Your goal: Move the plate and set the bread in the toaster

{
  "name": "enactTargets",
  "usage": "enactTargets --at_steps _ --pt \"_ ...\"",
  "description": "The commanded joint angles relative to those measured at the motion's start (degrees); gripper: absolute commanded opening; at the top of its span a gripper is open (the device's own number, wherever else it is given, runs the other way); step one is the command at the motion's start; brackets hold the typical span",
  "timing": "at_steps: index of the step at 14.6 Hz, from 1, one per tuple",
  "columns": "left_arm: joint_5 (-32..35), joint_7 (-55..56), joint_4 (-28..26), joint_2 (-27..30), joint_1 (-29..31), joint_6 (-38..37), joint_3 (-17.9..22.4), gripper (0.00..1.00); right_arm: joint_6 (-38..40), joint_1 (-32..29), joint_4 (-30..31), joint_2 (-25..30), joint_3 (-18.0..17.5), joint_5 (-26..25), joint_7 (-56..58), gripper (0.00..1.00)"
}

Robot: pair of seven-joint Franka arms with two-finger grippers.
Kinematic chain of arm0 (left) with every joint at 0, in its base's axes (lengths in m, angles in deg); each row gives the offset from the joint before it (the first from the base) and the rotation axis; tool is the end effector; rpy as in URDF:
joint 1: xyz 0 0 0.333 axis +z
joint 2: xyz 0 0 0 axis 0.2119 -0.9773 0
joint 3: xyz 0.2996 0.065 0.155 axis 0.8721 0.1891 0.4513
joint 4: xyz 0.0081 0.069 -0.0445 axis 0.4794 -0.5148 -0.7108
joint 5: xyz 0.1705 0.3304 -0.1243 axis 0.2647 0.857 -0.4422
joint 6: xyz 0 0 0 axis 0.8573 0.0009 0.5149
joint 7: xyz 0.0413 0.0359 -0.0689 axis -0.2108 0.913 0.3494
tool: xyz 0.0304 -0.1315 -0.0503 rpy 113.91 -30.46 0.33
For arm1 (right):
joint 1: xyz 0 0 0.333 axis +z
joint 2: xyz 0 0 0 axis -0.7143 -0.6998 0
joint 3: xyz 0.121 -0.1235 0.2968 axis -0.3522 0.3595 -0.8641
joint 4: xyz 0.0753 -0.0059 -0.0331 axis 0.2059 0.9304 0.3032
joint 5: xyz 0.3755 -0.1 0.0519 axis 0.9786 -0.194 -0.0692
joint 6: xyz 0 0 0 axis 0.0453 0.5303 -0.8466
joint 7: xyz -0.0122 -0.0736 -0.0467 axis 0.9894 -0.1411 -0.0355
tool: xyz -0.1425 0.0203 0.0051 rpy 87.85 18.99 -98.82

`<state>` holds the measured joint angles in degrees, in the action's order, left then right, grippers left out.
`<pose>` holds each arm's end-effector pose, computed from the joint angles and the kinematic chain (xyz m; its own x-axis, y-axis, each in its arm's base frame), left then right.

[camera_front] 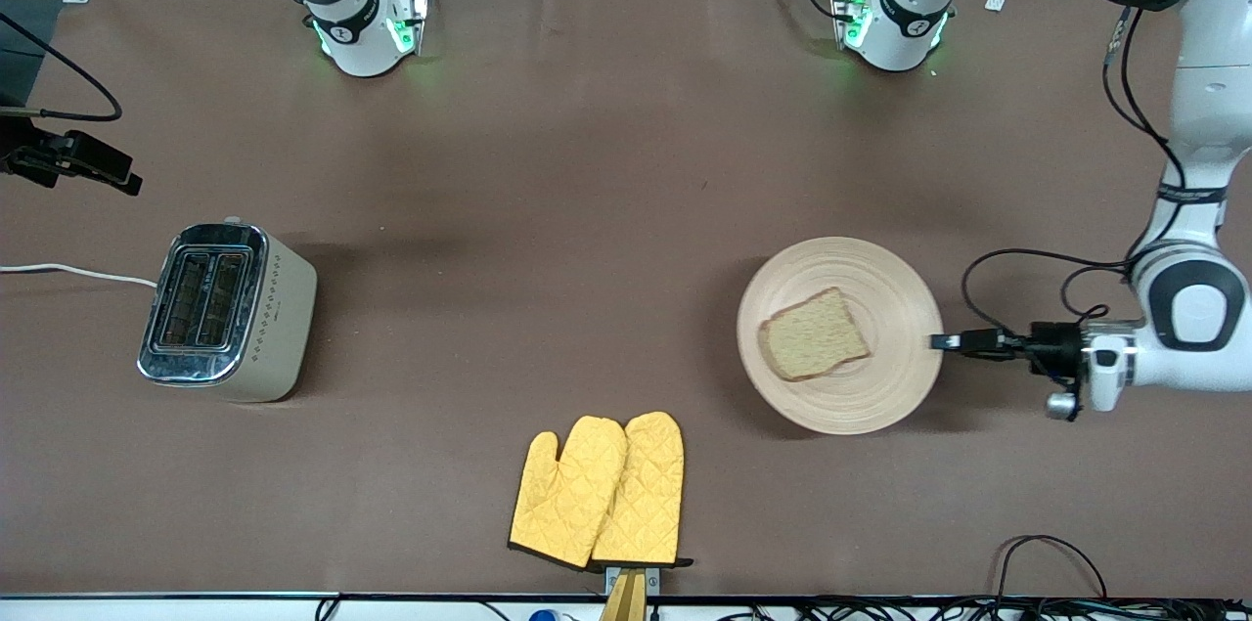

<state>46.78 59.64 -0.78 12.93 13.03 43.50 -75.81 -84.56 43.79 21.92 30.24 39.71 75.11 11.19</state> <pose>0.7017 -0.0005 0.2222 0.9819 -0.1661 -0.0914 0.0027 -0.4695 0.8829 0.5460 -0.0444 0.6032 0.9925 -0.1113 -0.0506 -0.1107 -0.9938 0.0129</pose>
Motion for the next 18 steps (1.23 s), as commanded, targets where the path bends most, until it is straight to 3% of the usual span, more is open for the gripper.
enactTargets --at_steps 1,6,9,12,15,16,17,18 --pt "-4.9 4.0 -0.7 0.4 -8.6 4.8 -1.2 0.0 0.5 -0.2 0.1 0.3 -0.1 -0.4 -0.1 1.0" --pt "-18.5 9.5 -0.8 -2.2 -28.3 20.6 -0.9 0.0 0.1 -0.1 1.1 0.1 -0.1 -0.2 -0.1 1.0" --pt "-26.1 8.9 -0.9 -4.3 -37.4 32.1 -0.9 0.0 -3.5 1.6 1.7 -4.8 -0.3 2.0 -0.4 1.0" --pt "-29.0 8.6 -0.4 -5.9 -43.9 38.7 -0.9 0.0 -11.7 2.2 7.9 -9.0 -0.3 9.5 -0.7 1.0" --pt "-28.7 8.2 -0.4 -6.3 -46.0 41.8 -0.6 0.06 -21.3 7.9 14.6 -10.7 -0.3 10.7 -1.0 1.0" --pt "-28.1 8.0 -0.6 -6.3 -45.8 41.8 -0.6 0.17 -25.3 9.6 16.8 -11.4 -0.3 10.7 -1.3 1.0" --pt "-27.5 7.9 -0.6 -6.2 -45.4 41.8 -0.6 0.42 -30.1 11.3 19.0 -12.3 -0.3 10.7 -2.4 1.0" --pt "-26.8 7.2 -0.7 -5.7 -45.1 41.8 -0.5 0.99 -33.5 13.4 19.9 -13.4 -0.3 10.7 -4.3 1.0"
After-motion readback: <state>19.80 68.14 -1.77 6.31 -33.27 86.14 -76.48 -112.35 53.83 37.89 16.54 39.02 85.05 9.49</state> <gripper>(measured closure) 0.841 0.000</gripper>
